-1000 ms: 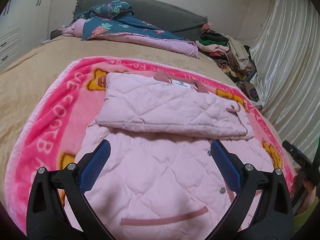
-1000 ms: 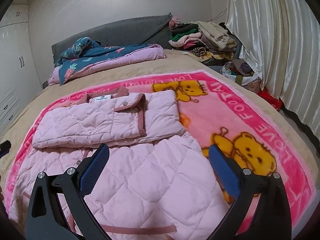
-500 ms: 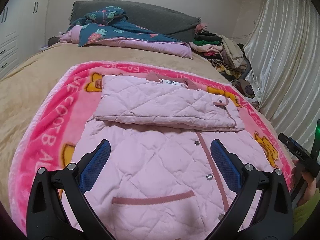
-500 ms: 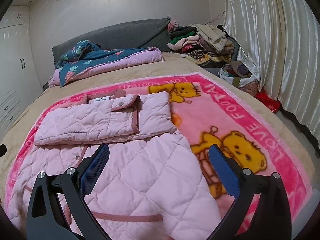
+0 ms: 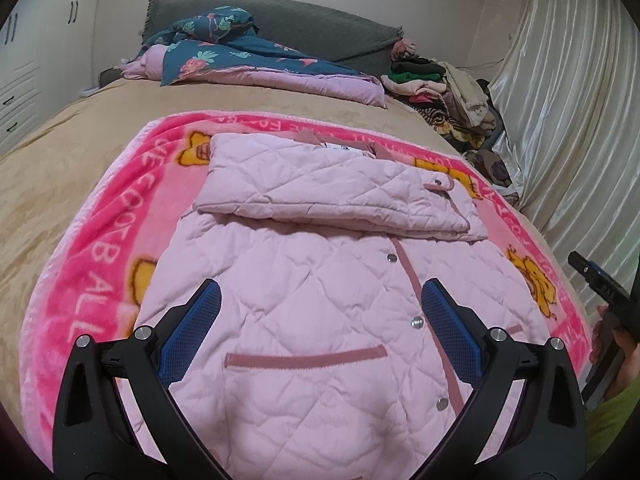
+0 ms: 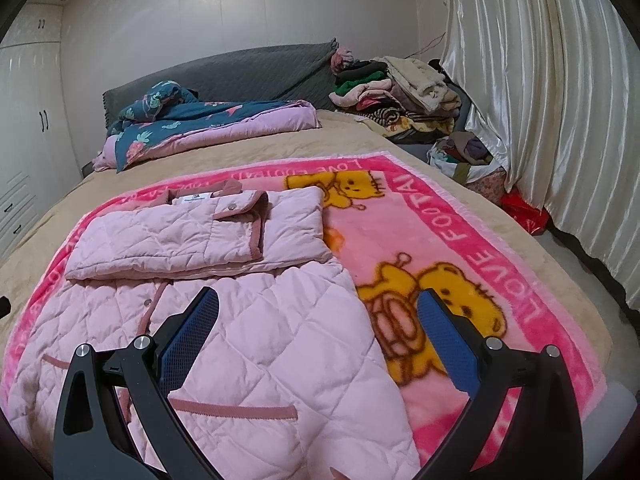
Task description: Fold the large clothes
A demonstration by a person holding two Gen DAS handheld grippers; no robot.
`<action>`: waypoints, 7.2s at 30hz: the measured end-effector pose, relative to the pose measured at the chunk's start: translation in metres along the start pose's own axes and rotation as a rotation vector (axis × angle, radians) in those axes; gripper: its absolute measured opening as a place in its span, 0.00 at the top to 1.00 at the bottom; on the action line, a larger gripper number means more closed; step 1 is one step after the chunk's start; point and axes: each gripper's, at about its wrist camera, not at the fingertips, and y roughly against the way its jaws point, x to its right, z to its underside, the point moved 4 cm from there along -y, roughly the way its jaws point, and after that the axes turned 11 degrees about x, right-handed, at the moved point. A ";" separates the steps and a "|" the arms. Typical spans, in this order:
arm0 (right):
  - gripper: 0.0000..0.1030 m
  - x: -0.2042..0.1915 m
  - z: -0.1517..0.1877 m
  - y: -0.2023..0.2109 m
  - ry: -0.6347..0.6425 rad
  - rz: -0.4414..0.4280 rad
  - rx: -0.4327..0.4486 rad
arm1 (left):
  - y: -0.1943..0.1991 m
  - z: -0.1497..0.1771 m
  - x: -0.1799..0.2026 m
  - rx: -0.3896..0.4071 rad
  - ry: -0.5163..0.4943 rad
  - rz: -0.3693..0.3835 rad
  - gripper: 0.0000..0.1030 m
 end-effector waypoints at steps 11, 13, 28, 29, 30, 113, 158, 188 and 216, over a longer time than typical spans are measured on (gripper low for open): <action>0.04 0.004 0.005 0.015 0.011 -0.020 -0.003 | 0.013 0.020 -0.004 -0.024 -0.016 -0.022 0.09; 0.04 0.006 0.007 0.019 0.018 -0.021 0.000 | 0.015 0.022 -0.006 -0.026 -0.011 -0.023 0.09; 0.04 0.012 0.022 0.032 0.043 -0.027 -0.019 | 0.027 0.036 -0.009 -0.042 -0.007 -0.041 0.09; 0.04 0.012 0.023 0.032 0.044 -0.030 -0.022 | 0.027 0.038 -0.009 -0.044 -0.007 -0.044 0.09; 0.04 0.012 0.025 0.033 0.045 -0.032 -0.024 | 0.028 0.039 -0.009 -0.046 -0.009 -0.046 0.09; 0.80 0.031 0.079 0.077 -0.009 -0.328 -0.072 | 0.061 0.071 -0.061 -0.093 0.056 -0.102 0.89; 0.81 0.013 -0.086 -0.003 -0.053 -0.265 0.210 | 0.009 -0.111 -0.037 0.153 -0.012 -0.130 0.88; 0.81 -0.009 -0.095 -0.155 -0.028 -0.086 0.113 | -0.073 -0.125 -0.053 0.214 0.001 -0.221 0.80; 0.58 -0.030 -0.086 -0.245 -0.082 -0.024 -0.010 | -0.071 -0.129 -0.069 0.296 0.102 -0.157 0.20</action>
